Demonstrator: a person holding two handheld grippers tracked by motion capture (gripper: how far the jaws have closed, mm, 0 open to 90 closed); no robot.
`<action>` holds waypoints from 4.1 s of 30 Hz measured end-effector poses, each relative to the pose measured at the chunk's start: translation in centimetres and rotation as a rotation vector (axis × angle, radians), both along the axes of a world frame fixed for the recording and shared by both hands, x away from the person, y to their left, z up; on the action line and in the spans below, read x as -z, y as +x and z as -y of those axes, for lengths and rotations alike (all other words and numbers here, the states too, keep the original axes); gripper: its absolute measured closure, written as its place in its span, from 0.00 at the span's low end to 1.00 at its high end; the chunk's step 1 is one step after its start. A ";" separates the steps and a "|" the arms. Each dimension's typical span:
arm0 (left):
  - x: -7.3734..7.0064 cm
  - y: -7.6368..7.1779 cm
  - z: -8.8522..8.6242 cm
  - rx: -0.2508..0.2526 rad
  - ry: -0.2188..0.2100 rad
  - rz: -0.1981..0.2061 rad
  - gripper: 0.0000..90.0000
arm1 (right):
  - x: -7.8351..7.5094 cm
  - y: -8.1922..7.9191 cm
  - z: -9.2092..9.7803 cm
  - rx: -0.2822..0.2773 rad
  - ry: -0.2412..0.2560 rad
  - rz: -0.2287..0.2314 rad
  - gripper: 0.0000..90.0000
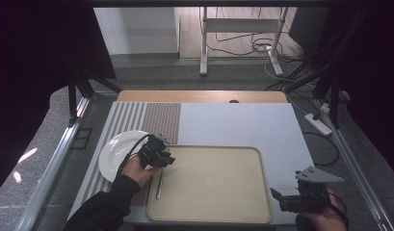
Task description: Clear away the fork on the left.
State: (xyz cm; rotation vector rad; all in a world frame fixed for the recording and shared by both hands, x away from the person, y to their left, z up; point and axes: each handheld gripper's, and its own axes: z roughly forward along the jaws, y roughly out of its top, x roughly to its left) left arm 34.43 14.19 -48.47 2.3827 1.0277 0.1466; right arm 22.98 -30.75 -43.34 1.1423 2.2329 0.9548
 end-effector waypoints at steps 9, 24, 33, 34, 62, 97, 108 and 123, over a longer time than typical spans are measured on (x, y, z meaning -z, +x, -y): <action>-0.9 -0.6 -0.3 0.007 -0.021 0.053 0.58 | 0.0 0.0 0.0 -0.001 -0.001 0.001 0.00; -1.4 -1.0 -1.6 -0.006 -0.079 0.058 0.33 | 0.0 0.0 -0.1 -0.004 -0.004 0.000 0.00; -1.6 -1.3 -2.4 -0.016 -0.108 0.062 0.24 | 0.0 0.0 -0.1 -0.005 -0.004 0.000 0.00; -1.7 -1.3 -2.5 -0.016 -0.113 0.063 0.23 | 0.0 0.0 -0.1 -0.006 -0.004 0.000 0.00; -2.5 -3.4 -5.1 -0.035 -0.212 0.103 0.00 | 0.0 0.0 -0.1 -0.007 -0.004 0.000 0.00; -1.9 -6.7 -9.0 -0.127 -0.246 0.110 0.00 | 0.0 0.0 -0.2 -0.012 -0.012 -0.001 0.00; -1.8 -8.2 -10.2 -0.148 -0.263 0.102 0.00 | 0.0 0.0 -0.2 -0.012 -0.014 -0.002 0.00; -1.5 -10.2 -11.4 -0.164 -0.272 0.084 0.00 | 0.0 0.0 -0.3 -0.010 -0.014 -0.004 0.00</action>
